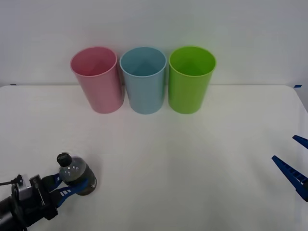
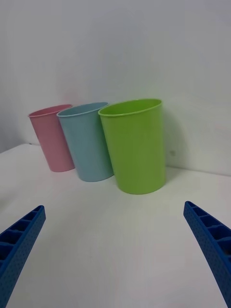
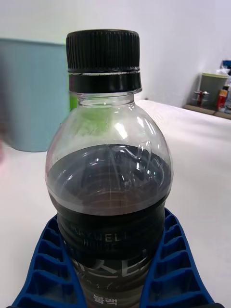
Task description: Grasp the object on the table and drop it into the matching bin: aluminum can to the light blue bin, PET bottle to the pink bin.
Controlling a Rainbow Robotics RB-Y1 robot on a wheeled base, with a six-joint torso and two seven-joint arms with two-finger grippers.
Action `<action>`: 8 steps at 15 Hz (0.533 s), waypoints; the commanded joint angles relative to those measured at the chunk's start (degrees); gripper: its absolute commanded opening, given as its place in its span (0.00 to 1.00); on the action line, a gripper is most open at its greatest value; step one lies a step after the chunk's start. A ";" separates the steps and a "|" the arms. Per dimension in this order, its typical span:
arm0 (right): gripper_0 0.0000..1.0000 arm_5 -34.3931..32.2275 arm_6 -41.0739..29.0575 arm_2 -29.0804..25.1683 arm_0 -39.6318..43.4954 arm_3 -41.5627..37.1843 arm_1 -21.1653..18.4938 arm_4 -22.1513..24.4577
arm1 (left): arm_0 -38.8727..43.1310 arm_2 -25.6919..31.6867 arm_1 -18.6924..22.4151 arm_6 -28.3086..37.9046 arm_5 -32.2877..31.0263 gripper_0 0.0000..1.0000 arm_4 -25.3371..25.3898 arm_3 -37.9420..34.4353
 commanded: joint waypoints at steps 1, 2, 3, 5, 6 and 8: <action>1.00 0.00 0.00 0.00 0.00 0.00 0.00 0.00 | 1.42 3.49 0.88 1.36 -0.01 0.00 4.09 -0.30; 1.00 0.00 0.00 0.00 0.00 0.00 0.00 0.00 | 1.77 4.28 0.88 1.80 -0.01 0.00 5.23 -0.30; 1.00 0.00 0.00 0.00 0.00 0.00 0.00 0.00 | 2.12 5.51 0.88 2.50 -0.01 0.00 6.81 -0.65; 1.00 0.00 0.00 0.00 0.00 0.00 0.00 0.00 | 2.30 7.18 0.88 7.25 0.79 0.00 7.96 -3.64; 1.00 0.00 0.00 0.00 0.00 0.00 0.00 0.00 | 2.12 7.62 0.88 10.24 2.46 0.00 7.87 -6.19; 1.00 0.00 0.00 0.00 0.00 0.00 0.00 0.00 | 1.50 7.62 0.88 14.98 6.15 0.00 7.96 -10.94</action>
